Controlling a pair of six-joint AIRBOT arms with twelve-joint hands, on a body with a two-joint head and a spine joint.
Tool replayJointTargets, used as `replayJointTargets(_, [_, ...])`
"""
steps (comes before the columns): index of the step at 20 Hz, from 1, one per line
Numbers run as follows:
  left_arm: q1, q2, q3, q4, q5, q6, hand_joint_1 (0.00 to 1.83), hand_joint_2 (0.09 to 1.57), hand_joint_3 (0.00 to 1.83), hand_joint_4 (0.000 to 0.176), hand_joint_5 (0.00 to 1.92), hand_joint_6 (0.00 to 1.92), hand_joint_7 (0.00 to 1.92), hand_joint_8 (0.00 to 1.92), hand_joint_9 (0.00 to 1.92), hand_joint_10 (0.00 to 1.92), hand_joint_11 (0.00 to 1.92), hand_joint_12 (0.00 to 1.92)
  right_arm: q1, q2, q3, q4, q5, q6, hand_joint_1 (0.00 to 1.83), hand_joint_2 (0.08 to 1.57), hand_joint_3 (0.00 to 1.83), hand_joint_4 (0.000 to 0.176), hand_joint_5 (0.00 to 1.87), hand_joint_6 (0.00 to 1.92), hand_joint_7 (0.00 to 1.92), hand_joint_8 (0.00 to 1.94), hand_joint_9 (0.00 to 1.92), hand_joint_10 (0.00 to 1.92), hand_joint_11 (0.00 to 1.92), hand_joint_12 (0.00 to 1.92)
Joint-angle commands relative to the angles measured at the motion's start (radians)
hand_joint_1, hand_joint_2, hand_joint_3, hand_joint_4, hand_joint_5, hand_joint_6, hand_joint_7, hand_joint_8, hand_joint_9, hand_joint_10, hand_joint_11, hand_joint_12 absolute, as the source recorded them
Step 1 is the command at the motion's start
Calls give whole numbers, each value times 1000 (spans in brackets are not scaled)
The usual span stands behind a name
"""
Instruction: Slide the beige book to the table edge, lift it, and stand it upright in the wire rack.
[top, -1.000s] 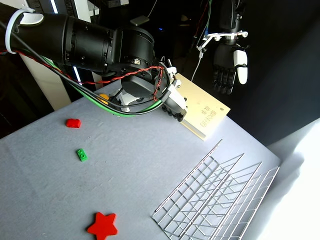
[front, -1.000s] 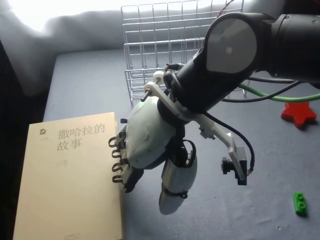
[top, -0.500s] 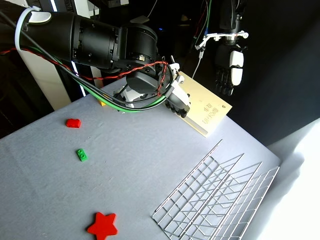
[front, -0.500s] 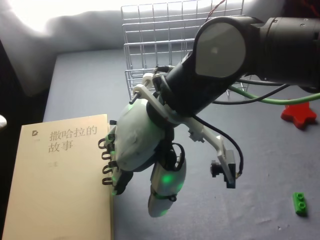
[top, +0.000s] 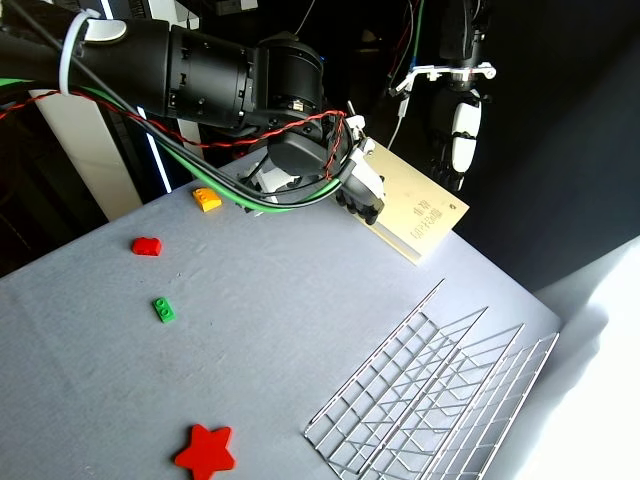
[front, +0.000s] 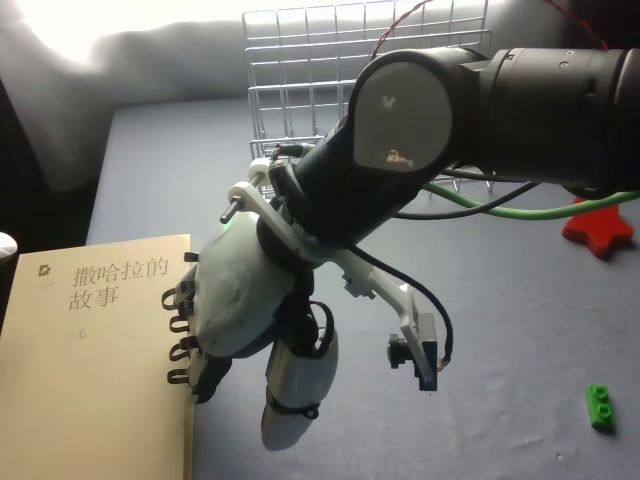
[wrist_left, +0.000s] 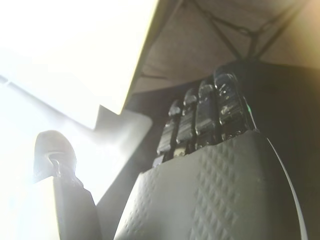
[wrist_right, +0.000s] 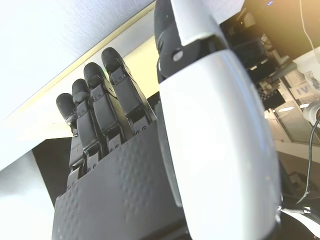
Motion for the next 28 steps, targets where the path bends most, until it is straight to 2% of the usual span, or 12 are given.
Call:
replayJointTargets(1, [-23,-3,10,-5,-51,2,483,945,0,0,0,0,30,0,9,0,0,138,15,1,1,36,-51,6,175,1149,0,0,278,0,284,2,255,1,0,765])
replayJointTargets(2, [-58,-17,25,2,-29,25,493,936,0,0,0,0,28,0,5,0,0,125,14,1,1,36,-51,6,174,1145,0,0,283,3,286,2,260,3,0,771])
replayJointTargets(4, [-77,-31,34,6,-20,39,500,931,0,0,0,0,12,0,3,0,0,117,14,0,2,36,-58,6,145,1147,0,0,286,2,287,1,260,1,0,738])
replayJointTargets(10, [-76,-33,38,23,-5,39,523,932,0,0,0,0,0,0,0,0,2,86,12,-2,4,35,-65,2,141,1161,1,0,279,1,272,1,247,1,0,702])
replayJointTargets(12, [-72,-36,46,27,-2,40,526,925,0,0,0,0,2,0,0,0,0,115,9,0,5,35,-69,1,172,1156,0,0,305,5,300,5,275,7,0,781])
replayJointTargets(14, [-67,-39,53,28,0,40,512,926,0,0,0,0,2,0,1,0,0,119,8,2,5,35,-72,1,154,1159,0,0,299,2,292,3,272,4,0,781])
replayJointTargets(15, [-64,-41,58,28,0,40,510,924,0,0,0,0,4,1,9,2,0,144,9,6,5,35,-63,-2,149,1161,1,0,282,2,269,3,246,4,0,726])
replayJointTargets(17, [-59,-42,66,28,-1,39,506,928,0,0,0,0,0,0,3,2,0,113,18,20,4,35,-36,-3,132,1159,0,0,276,0,270,2,251,5,0,748])
replayJointTargets(21, [-59,-48,75,28,-25,0,529,927,0,0,0,0,6,1,11,2,0,134,53,119,3,30,36,-46,158,1151,0,0,279,4,282,7,266,7,0,732])
replayJointTargets(24, [-60,-57,84,28,-35,-17,526,920,0,0,0,0,22,6,17,3,0,145,78,210,-18,27,37,-74,115,1162,4,0,274,0,277,2,259,2,0,714])
replayJointTargets(28, [-58,-81,109,28,-40,-17,553,918,0,0,18,1,32,0,19,0,0,203,98,334,-81,26,15,-59,135,1165,2,0,280,2,286,3,273,5,0,733])
